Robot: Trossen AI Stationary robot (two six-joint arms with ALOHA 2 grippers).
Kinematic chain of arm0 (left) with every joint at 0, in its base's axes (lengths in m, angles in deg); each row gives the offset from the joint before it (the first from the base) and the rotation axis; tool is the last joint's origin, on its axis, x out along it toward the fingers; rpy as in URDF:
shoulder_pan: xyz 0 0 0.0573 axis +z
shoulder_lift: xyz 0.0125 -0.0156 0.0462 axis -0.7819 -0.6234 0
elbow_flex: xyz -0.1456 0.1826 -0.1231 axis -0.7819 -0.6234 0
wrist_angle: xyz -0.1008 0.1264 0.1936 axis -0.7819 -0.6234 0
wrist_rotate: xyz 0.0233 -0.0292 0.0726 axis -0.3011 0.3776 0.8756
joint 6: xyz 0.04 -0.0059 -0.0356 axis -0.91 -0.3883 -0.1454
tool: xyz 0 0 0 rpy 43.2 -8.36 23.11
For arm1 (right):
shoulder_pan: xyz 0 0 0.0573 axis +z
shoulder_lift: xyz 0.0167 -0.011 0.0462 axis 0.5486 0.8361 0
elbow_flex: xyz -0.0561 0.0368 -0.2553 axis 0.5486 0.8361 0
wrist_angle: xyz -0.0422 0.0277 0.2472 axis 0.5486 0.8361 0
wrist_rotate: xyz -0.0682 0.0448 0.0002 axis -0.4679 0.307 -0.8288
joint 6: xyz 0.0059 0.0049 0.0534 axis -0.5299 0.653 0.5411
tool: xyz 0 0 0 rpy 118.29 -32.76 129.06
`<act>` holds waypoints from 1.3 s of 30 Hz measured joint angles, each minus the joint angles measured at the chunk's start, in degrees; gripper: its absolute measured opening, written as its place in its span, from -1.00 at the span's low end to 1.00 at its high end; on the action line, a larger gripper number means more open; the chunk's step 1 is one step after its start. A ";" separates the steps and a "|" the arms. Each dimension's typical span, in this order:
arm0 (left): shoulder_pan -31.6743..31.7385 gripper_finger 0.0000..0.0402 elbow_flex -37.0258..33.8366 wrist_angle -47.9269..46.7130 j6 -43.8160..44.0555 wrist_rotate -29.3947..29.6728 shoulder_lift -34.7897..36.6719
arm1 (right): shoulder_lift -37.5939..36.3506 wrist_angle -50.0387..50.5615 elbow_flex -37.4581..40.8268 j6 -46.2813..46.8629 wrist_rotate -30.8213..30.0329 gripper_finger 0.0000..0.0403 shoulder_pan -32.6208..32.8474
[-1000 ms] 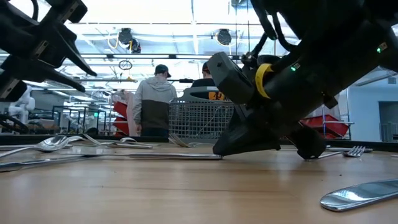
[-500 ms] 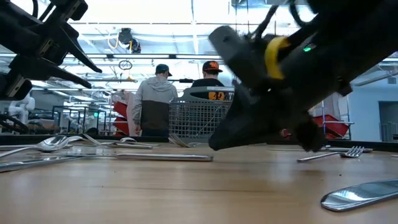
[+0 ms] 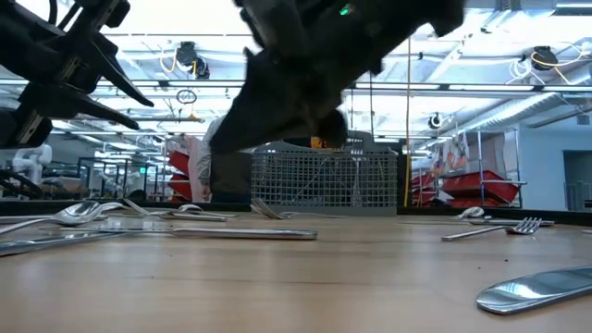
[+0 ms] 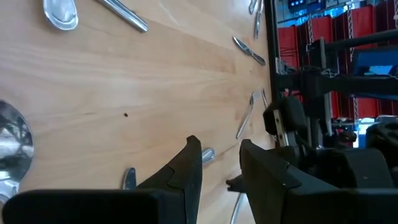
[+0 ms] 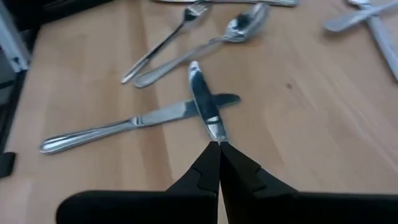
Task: Sort silverware
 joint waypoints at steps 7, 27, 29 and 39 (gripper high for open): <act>0.00 -0.44 0.00 -0.26 -0.94 0.39 0.00 | 0.57 -0.20 -1.34 -4.59 6.70 -1.00 -3.55; 0.02 -0.44 -0.03 -1.03 -0.96 1.53 -0.01 | 8.22 -0.66 -6.28 -7.26 13.21 -1.00 -5.38; 0.05 -0.44 -0.04 -1.00 -0.97 1.53 -0.01 | 9.08 -0.36 -6.24 -7.26 13.62 -1.00 -5.31; 0.07 -0.44 -0.04 -1.04 -0.96 1.53 -0.02 | 10.71 -0.34 -6.15 -6.62 13.89 -1.00 -5.68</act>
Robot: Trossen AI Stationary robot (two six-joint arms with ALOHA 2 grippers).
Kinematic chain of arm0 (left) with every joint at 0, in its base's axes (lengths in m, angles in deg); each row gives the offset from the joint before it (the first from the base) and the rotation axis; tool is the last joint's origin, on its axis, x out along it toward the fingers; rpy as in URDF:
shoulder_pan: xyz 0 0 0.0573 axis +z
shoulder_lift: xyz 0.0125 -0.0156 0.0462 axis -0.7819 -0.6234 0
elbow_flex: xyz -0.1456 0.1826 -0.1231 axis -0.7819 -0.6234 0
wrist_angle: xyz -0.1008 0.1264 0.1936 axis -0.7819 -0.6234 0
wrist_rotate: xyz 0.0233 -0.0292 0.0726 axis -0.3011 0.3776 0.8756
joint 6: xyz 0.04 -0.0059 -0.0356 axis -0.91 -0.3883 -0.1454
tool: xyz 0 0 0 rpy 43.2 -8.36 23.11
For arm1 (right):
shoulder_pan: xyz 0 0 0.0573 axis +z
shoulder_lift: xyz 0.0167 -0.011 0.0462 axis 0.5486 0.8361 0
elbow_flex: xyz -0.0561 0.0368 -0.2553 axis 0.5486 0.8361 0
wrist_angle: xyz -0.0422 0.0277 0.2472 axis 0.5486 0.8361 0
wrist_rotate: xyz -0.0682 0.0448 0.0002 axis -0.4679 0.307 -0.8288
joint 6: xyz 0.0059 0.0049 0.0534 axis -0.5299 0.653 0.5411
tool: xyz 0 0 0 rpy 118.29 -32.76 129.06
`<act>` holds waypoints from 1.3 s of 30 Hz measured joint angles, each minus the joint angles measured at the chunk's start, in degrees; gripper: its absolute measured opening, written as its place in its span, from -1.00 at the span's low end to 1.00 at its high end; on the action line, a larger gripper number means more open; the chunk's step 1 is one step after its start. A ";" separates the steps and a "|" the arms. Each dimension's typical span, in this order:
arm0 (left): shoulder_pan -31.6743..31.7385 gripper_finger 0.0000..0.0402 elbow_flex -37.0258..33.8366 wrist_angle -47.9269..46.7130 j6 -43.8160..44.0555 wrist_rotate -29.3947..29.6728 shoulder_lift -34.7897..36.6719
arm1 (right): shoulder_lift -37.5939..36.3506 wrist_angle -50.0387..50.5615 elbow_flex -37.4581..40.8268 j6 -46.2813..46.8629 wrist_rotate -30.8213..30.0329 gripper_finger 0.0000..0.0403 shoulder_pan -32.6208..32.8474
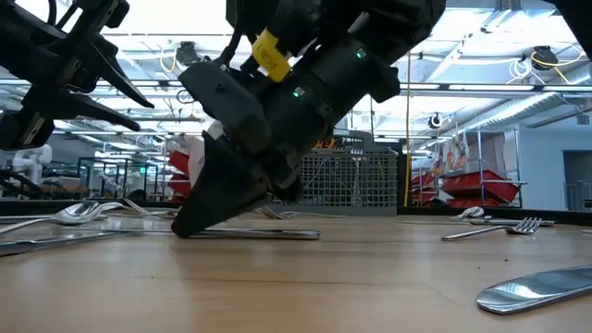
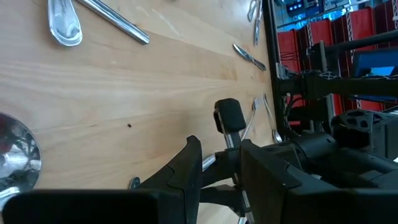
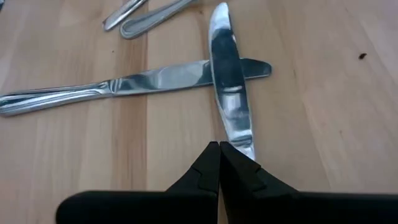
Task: Sort silverware
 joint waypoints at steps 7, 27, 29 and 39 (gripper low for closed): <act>0.00 -0.44 0.00 0.01 -0.02 -0.02 0.00 | -0.02 0.81 0.00 0.41 -0.89 -1.00 -1.69; 0.17 -0.44 0.00 -2.10 -0.04 -2.14 0.01 | -5.40 9.09 0.08 2.53 -7.29 -1.00 3.49; 0.21 -0.44 0.02 -3.57 0.07 -2.21 -0.01 | -6.13 11.46 0.02 3.59 -8.89 -1.00 4.68; 2.84 -0.44 0.02 -4.53 2.96 -5.03 -4.46 | -6.67 20.09 0.09 7.55 -16.04 -1.00 8.44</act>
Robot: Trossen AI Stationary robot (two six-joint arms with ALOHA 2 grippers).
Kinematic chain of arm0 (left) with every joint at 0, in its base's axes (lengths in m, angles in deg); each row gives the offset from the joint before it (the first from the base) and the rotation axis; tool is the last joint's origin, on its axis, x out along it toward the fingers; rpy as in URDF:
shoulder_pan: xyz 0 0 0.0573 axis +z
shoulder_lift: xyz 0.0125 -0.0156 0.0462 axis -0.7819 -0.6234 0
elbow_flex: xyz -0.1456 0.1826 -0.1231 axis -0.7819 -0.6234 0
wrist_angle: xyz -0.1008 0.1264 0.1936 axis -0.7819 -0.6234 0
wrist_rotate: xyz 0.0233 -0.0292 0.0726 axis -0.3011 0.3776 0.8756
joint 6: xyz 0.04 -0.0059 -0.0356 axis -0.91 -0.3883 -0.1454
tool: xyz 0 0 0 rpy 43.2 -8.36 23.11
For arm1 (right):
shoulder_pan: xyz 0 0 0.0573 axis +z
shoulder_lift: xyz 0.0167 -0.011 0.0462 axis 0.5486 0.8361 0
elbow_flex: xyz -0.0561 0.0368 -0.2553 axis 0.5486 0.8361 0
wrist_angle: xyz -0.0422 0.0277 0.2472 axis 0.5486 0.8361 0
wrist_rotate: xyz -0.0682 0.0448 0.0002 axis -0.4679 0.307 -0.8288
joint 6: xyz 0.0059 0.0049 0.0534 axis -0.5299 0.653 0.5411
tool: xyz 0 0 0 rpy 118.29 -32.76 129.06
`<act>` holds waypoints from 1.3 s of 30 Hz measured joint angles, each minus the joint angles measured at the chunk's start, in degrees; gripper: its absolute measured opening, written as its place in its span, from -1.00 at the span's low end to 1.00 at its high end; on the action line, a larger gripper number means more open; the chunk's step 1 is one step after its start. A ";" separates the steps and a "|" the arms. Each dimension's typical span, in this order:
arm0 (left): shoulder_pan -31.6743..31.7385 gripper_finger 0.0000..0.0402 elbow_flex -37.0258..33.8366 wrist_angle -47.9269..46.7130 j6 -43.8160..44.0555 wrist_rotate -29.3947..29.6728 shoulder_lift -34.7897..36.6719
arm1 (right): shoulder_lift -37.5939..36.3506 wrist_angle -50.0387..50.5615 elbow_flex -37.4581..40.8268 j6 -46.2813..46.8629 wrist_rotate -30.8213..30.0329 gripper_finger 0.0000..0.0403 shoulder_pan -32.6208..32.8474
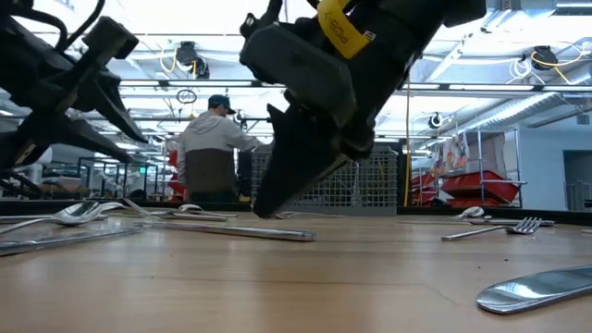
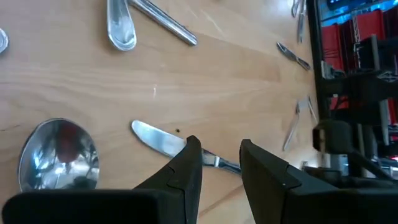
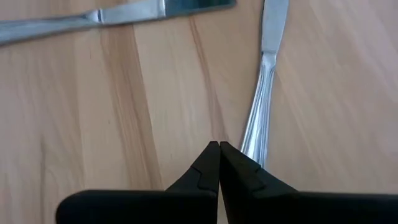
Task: Sort silverware
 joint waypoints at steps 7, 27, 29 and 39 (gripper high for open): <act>2.01 -0.44 0.00 0.60 -0.12 0.02 -1.36 | -3.12 3.38 -0.04 -0.44 -3.69 -1.00 0.24; 2.80 -0.44 0.00 4.42 -7.64 0.04 -1.21 | -10.32 -30.71 26.45 11.84 -7.51 -1.00 3.16; 2.80 -0.44 0.00 4.37 -7.54 0.02 -1.21 | -10.60 -31.79 27.03 12.58 -8.50 -1.00 3.62; 2.80 -0.44 0.00 4.79 -7.49 -0.06 -1.21 | -9.03 -34.88 27.30 10.83 -10.38 -1.00 4.05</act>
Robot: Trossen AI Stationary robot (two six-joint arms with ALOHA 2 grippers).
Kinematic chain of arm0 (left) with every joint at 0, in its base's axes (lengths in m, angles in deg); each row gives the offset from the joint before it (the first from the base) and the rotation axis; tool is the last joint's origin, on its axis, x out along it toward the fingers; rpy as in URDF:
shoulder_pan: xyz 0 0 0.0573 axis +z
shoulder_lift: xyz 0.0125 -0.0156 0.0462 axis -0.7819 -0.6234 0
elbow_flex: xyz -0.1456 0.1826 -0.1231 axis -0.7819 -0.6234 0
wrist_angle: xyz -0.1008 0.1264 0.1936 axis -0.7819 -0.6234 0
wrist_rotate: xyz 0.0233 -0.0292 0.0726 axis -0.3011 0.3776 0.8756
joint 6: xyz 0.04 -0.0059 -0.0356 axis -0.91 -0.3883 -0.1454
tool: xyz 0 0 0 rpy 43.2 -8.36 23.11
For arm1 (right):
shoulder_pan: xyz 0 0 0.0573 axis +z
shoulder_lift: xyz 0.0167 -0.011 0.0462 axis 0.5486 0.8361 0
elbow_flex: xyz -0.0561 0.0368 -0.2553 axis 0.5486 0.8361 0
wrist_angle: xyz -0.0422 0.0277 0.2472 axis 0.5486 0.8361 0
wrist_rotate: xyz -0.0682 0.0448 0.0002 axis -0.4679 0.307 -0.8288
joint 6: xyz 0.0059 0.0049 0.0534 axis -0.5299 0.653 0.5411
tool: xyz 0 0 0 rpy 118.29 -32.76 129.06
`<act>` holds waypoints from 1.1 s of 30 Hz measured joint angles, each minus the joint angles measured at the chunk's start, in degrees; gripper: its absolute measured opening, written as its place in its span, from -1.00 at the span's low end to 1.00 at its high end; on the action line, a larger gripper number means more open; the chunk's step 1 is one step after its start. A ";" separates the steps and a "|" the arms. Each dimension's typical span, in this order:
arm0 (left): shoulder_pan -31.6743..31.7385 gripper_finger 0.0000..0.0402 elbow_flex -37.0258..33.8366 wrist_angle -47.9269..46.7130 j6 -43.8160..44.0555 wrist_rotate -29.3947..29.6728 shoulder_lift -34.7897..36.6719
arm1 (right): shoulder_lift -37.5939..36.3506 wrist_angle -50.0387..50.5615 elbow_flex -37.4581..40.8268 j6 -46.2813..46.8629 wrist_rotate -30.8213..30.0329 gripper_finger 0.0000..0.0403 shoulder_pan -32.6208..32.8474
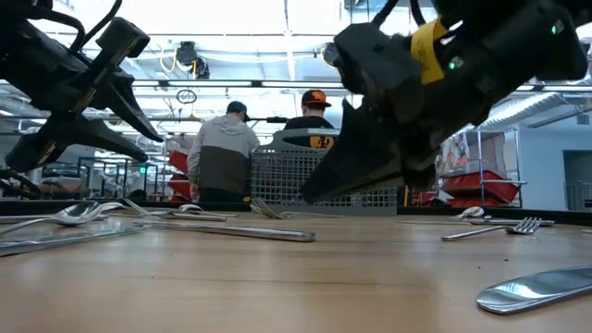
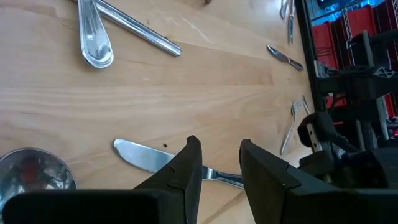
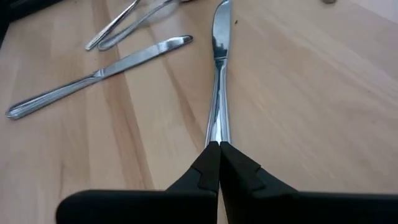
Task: Sort silverware
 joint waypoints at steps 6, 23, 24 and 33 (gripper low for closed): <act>0.00 -0.44 0.00 -0.01 0.00 -0.11 0.00 | 1.43 -2.15 0.00 -0.13 0.26 -1.00 0.08; 0.00 -0.44 0.00 -0.50 0.00 -0.13 0.00 | 1.43 -6.31 2.37 -1.01 0.31 -1.00 0.00; 0.00 -0.44 0.00 -0.50 0.00 -0.13 0.00 | 1.43 -6.57 2.36 -1.25 0.31 -1.00 -0.14; 0.00 -0.44 0.00 -0.52 0.07 -0.13 0.00 | 5.05 -11.76 2.36 -1.08 3.15 -1.00 -0.75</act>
